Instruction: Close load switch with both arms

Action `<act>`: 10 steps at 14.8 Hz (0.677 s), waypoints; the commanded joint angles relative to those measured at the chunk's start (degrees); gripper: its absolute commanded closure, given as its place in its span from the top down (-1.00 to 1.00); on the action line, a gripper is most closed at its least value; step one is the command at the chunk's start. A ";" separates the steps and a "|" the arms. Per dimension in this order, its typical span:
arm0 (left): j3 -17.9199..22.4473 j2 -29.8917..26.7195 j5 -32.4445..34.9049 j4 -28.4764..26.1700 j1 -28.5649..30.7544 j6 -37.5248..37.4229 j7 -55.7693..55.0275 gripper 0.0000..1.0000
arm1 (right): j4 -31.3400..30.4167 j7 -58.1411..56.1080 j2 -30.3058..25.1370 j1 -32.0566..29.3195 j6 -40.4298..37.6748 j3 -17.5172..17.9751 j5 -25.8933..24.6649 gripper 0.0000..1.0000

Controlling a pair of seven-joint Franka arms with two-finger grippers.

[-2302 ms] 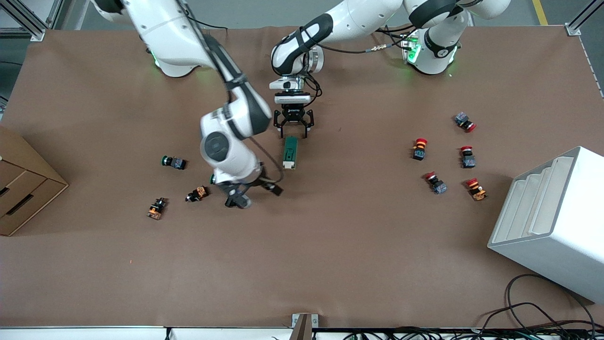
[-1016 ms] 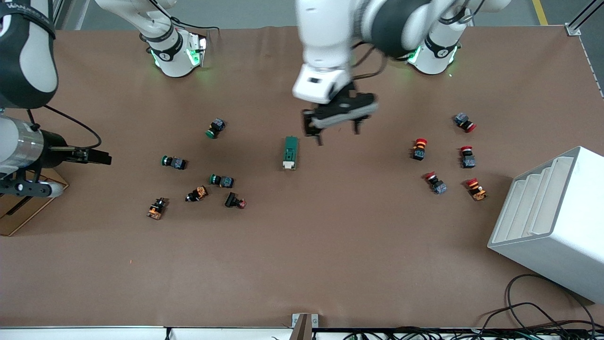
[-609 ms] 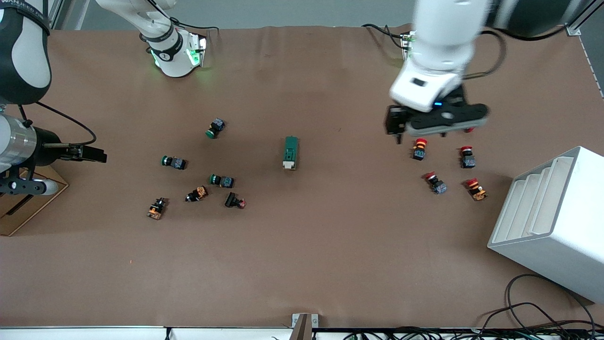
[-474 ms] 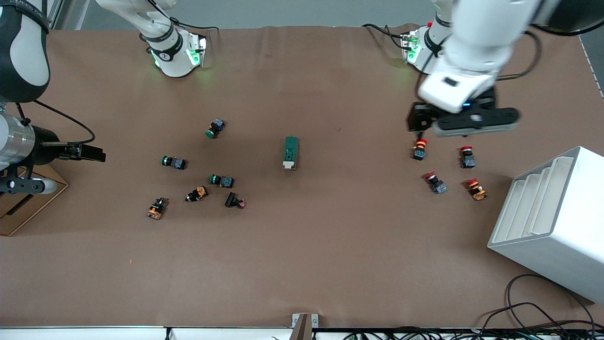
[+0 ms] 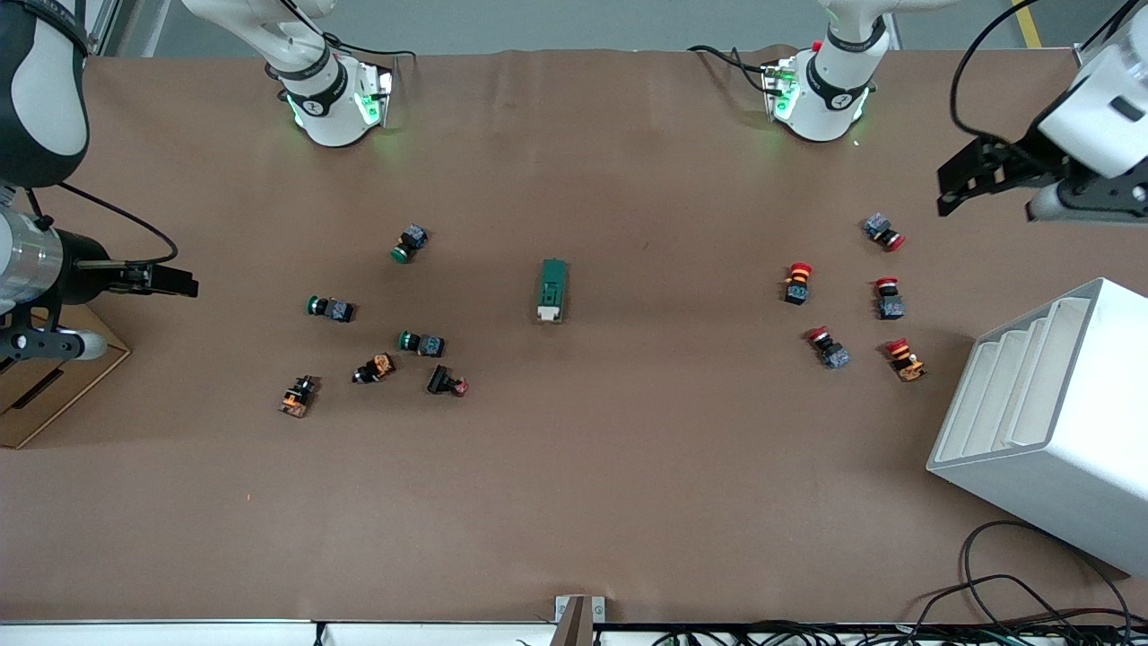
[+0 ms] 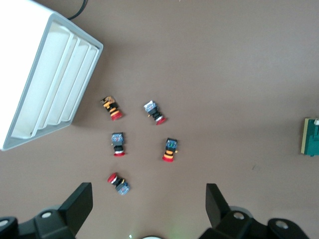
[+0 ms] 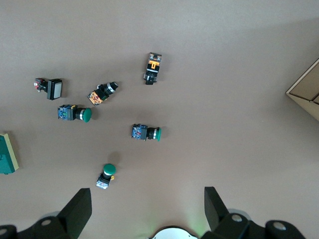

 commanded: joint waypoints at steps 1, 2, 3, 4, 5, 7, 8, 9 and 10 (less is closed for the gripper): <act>2.06 -4.32 -0.01 -4.85 -1.75 -0.13 0.19 1.00 | 3.19 -0.46 -0.87 -1.31 -3.43 0.73 -1.00 1.00; 2.60 -5.19 -0.01 -5.65 -2.54 -0.13 0.28 1.00 | 5.47 -0.37 -0.61 -1.40 -6.16 0.72 -1.00 1.00; 2.86 -6.42 -0.01 -6.96 -2.63 -0.13 0.63 1.00 | 6.10 -0.28 -0.60 -1.14 -6.88 0.81 -1.09 1.00; 2.87 -7.74 -0.01 -7.93 -2.46 -0.05 0.98 1.00 | 6.20 0.16 -0.52 -1.31 -6.89 0.81 -0.74 1.00; 2.95 -8.88 -0.01 -9.16 -2.37 0.21 1.51 1.00 | 6.28 0.07 -0.52 -1.14 -7.23 0.81 -0.30 1.00; 2.87 -9.33 -0.01 -9.52 -1.85 0.57 3.44 1.00 | 6.20 0.16 -0.69 -0.61 -8.46 0.90 -0.64 1.00; 2.78 -9.42 -0.09 -9.52 -1.41 0.74 3.53 1.00 | 6.20 0.25 -0.52 -1.04 -9.25 0.99 -0.48 1.00; 2.78 -9.86 -0.09 -9.87 -1.32 1.44 3.53 1.00 | 6.37 -0.36 -0.52 -1.31 -9.35 0.90 -0.30 1.00; 2.86 -10.64 -0.18 -10.83 -1.32 2.67 3.62 1.00 | 6.72 -0.37 -0.43 -1.22 -9.43 0.81 -0.30 1.00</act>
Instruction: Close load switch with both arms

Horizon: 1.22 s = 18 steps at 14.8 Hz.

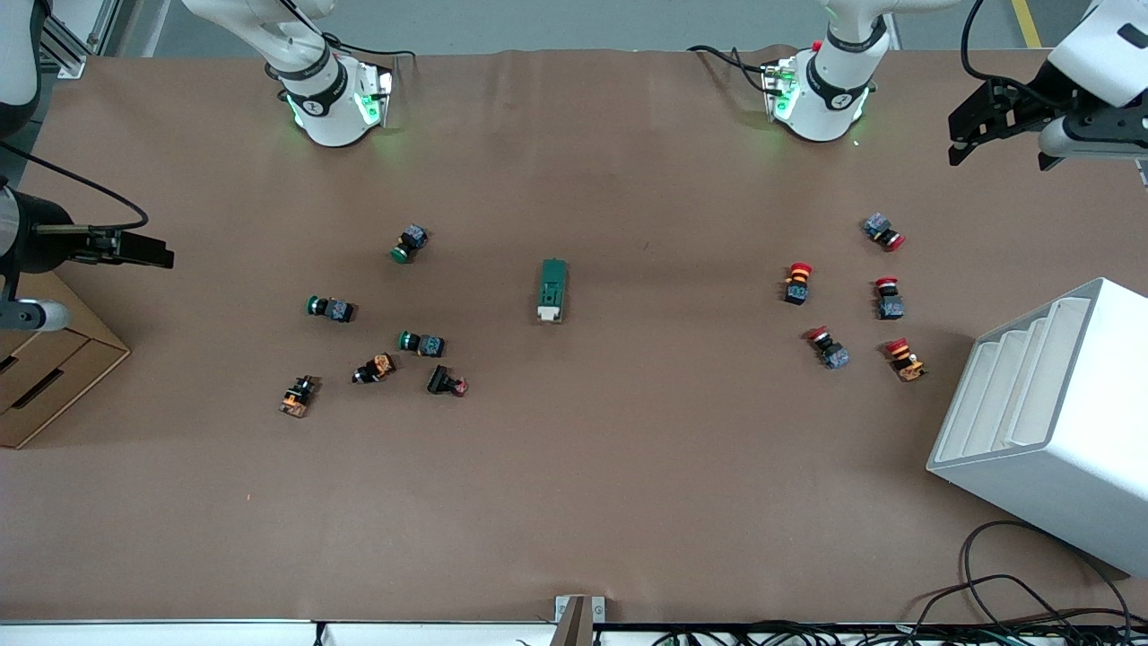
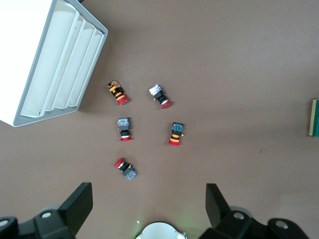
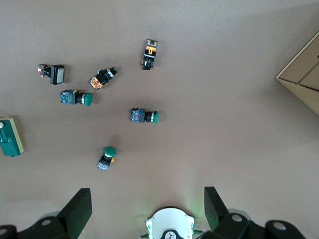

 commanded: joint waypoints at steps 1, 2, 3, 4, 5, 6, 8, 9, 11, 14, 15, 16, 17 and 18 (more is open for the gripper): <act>0.26 -2.30 -0.27 -2.57 0.09 2.47 1.28 1.00 | 0.47 -0.20 -0.20 -0.63 -0.84 0.70 -0.52 1.00; 0.52 -2.04 -0.62 -1.78 0.35 2.48 1.46 1.00 | 0.47 -0.03 -0.37 -0.37 -0.76 0.70 -0.26 1.00; 1.83 -1.51 -0.80 -0.56 0.44 2.48 2.50 1.00 | 0.21 -0.03 -0.72 -0.54 -0.32 0.79 0.26 1.00; 2.80 -0.46 -0.88 0.33 0.44 2.48 5.47 1.00 | -0.14 -0.11 -0.90 -0.54 -0.23 0.79 0.27 1.00; 3.25 0.42 -0.80 1.64 0.44 2.48 8.03 1.00 | -1.01 -0.20 -1.60 -0.54 -0.14 0.87 0.27 1.00; 3.42 0.51 -0.80 1.83 0.44 2.48 7.97 1.00 | -3.20 -0.20 -3.26 -0.54 0.82 0.96 0.27 1.00; 3.43 0.51 -0.71 1.66 0.35 2.30 7.53 1.00 | -11.00 -0.29 -8.96 -0.45 5.37 0.96 0.27 1.00; 3.43 0.51 -0.71 1.48 0.35 1.69 7.44 1.00 | -14.69 -0.29 -11.86 -0.36 7.48 0.96 0.27 1.00; 3.43 0.51 -0.80 1.57 0.35 0.46 6.48 1.00 | -18.58 -0.29 -15.47 -0.54 9.35 0.96 0.27 1.00; 3.25 0.51 -0.71 1.39 0.00 0.37 1.82 1.00 | -19.39 -0.29 -17.59 -0.63 8.83 0.96 0.26 1.00; 3.16 0.51 -0.71 1.39 0.00 0.28 1.55 1.00 | -19.82 -0.29 -18.56 -0.71 8.82 0.96 0.27 1.00; 3.16 0.60 -0.71 1.30 0.09 0.28 1.72 1.00 | -20.26 -0.29 -19.44 -1.32 8.82 1.05 0.27 1.00; 3.25 0.60 -0.71 1.04 0.26 0.28 2.33 1.00 | -20.53 -0.29 -20.05 -1.68 8.82 1.14 0.27 1.00; 3.25 0.78 -0.62 1.04 0.35 0.28 2.34 1.00 | -20.53 -0.29 -20.41 -1.77 8.82 1.05 0.27 1.00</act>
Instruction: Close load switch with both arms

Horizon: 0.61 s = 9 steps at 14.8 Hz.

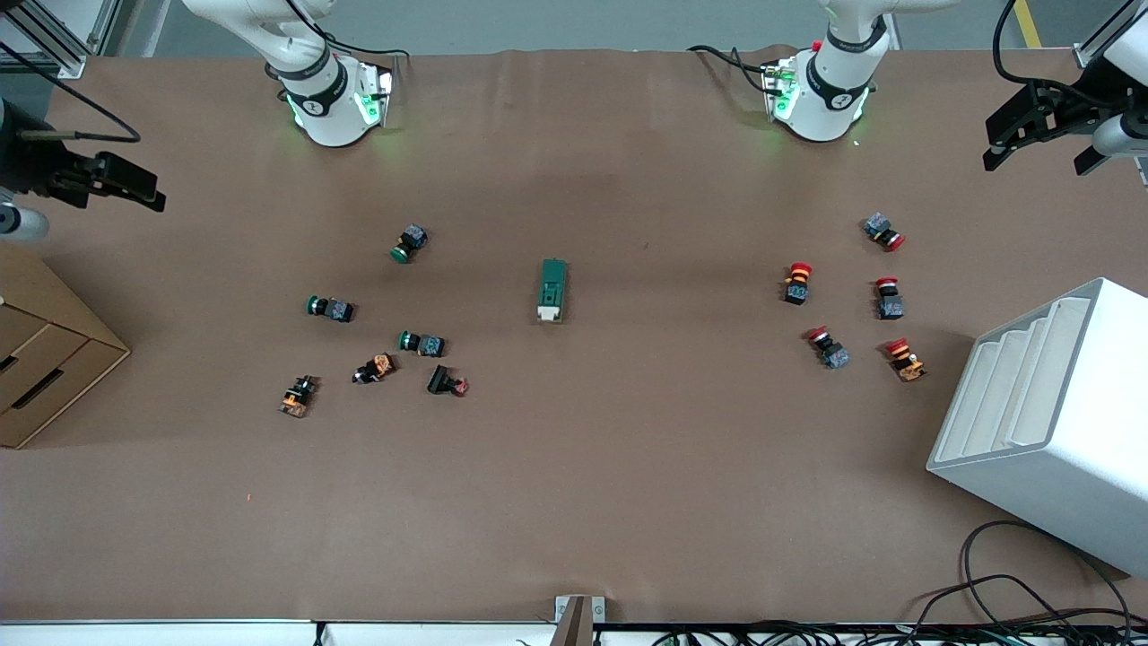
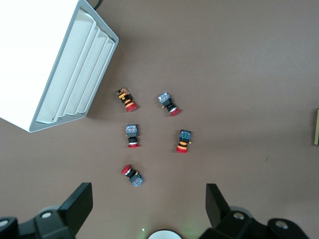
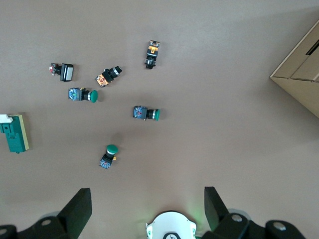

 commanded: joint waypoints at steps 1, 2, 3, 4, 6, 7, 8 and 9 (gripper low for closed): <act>0.09 0.59 -0.44 0.77 0.25 -0.86 0.02 1.00 | -2.95 -0.29 -3.15 -1.50 1.43 0.67 0.21 1.00; 0.09 0.59 -0.44 0.77 0.25 -0.86 -0.07 1.00 | -2.86 -0.29 -3.51 -1.23 1.52 0.67 0.21 1.00; 0.09 0.51 -0.44 0.69 0.16 -1.03 -0.07 1.00 | -2.60 -0.29 -3.77 -1.15 1.52 0.67 0.21 1.00; 0.09 0.59 -0.35 0.86 0.16 -1.38 -0.07 1.00 | -2.42 -0.29 -3.95 -1.14 1.52 0.75 0.21 1.00; 0.09 0.59 -0.35 0.86 0.16 -1.47 0.02 1.00 | -2.24 -0.29 -4.39 -1.14 1.78 0.58 0.21 1.00; 0.09 0.68 -0.35 0.86 0.16 -1.47 0.02 1.00 | -1.81 -0.37 -4.39 -1.14 1.95 0.66 0.21 1.00; 0.09 0.68 -0.35 0.86 0.16 -1.47 0.02 1.00 | -1.72 -0.38 -4.39 -1.14 1.87 0.67 0.21 1.00; 0.09 0.68 -0.35 0.95 0.16 -1.47 0.11 1.00 | -1.72 -0.38 -4.39 -1.06 1.78 0.67 0.21 1.00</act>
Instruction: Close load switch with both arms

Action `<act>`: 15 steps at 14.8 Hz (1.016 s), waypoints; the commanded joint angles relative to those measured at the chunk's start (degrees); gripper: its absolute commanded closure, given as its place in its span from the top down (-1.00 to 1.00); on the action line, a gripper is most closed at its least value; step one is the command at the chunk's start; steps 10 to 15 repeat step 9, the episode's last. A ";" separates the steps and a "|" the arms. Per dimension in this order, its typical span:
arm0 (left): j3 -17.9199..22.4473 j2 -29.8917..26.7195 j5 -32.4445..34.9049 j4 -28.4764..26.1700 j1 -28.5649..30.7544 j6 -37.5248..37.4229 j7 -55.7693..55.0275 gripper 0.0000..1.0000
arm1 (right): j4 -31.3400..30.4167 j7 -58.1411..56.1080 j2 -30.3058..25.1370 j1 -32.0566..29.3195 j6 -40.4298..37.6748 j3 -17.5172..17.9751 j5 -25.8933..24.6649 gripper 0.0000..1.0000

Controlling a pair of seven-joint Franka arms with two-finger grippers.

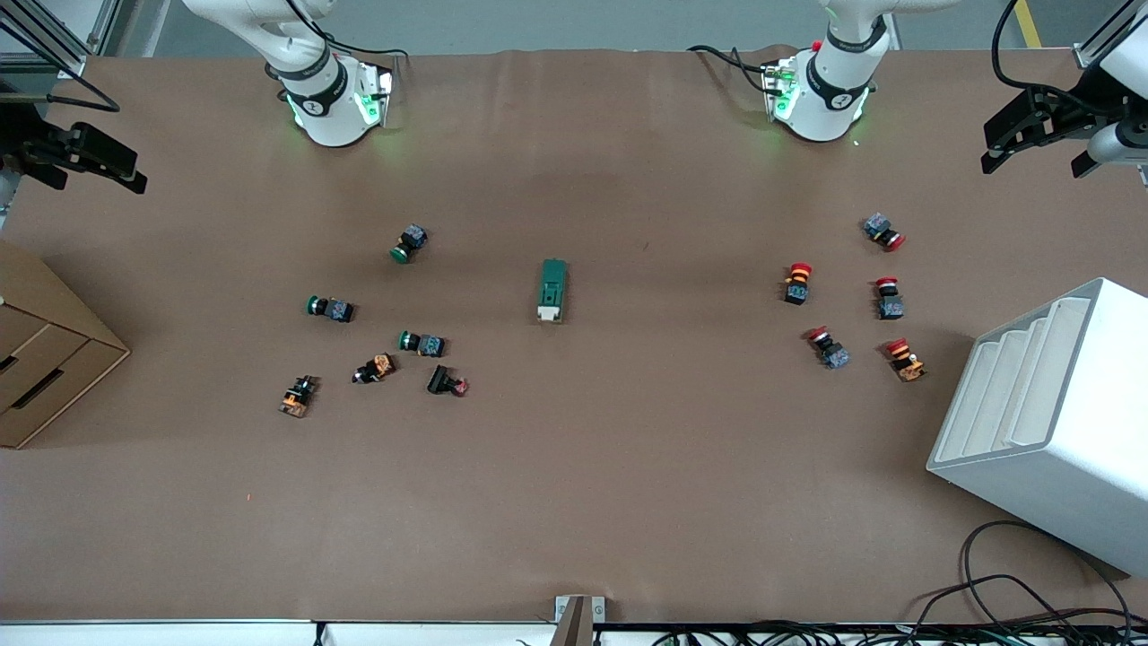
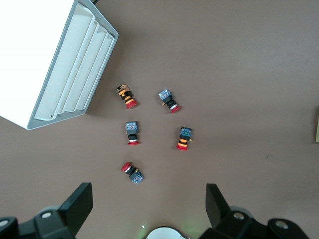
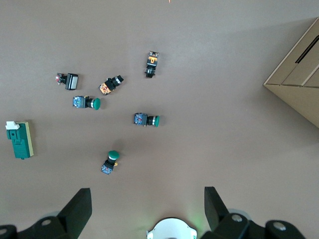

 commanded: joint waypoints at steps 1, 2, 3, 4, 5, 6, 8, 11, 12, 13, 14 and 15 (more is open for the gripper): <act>-0.02 0.23 -0.35 0.96 0.12 -1.01 0.11 1.00 | -1.39 -0.37 -1.50 -0.49 0.50 0.73 0.21 1.00; -0.02 0.23 -0.35 0.96 0.03 -1.01 0.11 1.00 | -1.39 -0.46 -1.50 -0.14 0.41 0.73 0.21 1.00; -0.02 0.23 -0.35 0.96 0.11 -1.01 0.11 1.00 | -1.39 -0.55 -1.50 0.12 0.59 0.73 0.21 1.00; -0.02 0.23 -0.35 0.96 0.12 -1.01 0.11 1.00 | -1.31 -0.72 -1.50 0.21 0.76 0.73 0.12 1.00; -0.02 0.23 -0.35 0.96 0.12 -1.01 0.19 1.00 | -0.52 -1.51 -1.33 0.21 0.50 0.64 0.12 1.00; -0.02 0.23 -0.35 0.96 0.12 -1.01 0.20 1.00 | -0.25 -3.52 -1.32 0.21 0.41 0.55 0.12 1.00; -0.02 0.23 -0.35 0.96 0.12 -1.01 0.11 1.00 | -0.25 -5.38 -1.24 0.04 0.59 0.29 0.12 1.00; -0.02 0.23 -0.35 0.96 0.12 -1.01 0.19 1.00 | -0.34 -5.38 -1.24 0.13 0.59 0.29 0.12 1.00; -0.02 0.23 -0.35 0.96 0.12 -1.01 0.19 1.00 | -0.34 -5.38 -1.24 0.13 0.59 0.29 0.12 1.00; -0.02 0.23 -0.35 0.96 0.12 -1.01 0.19 1.00 | -0.34 -5.38 -1.24 0.13 0.59 0.29 0.12 1.00; -0.02 0.23 -0.35 0.96 0.12 -1.01 0.19 1.00 | -0.34 -5.38 -1.24 0.13 0.59 0.29 0.12 1.00; -0.02 0.23 -0.35 0.96 0.12 -1.01 0.19 1.00 | -0.34 -5.38 -1.24 0.13 0.59 0.29 0.12 1.00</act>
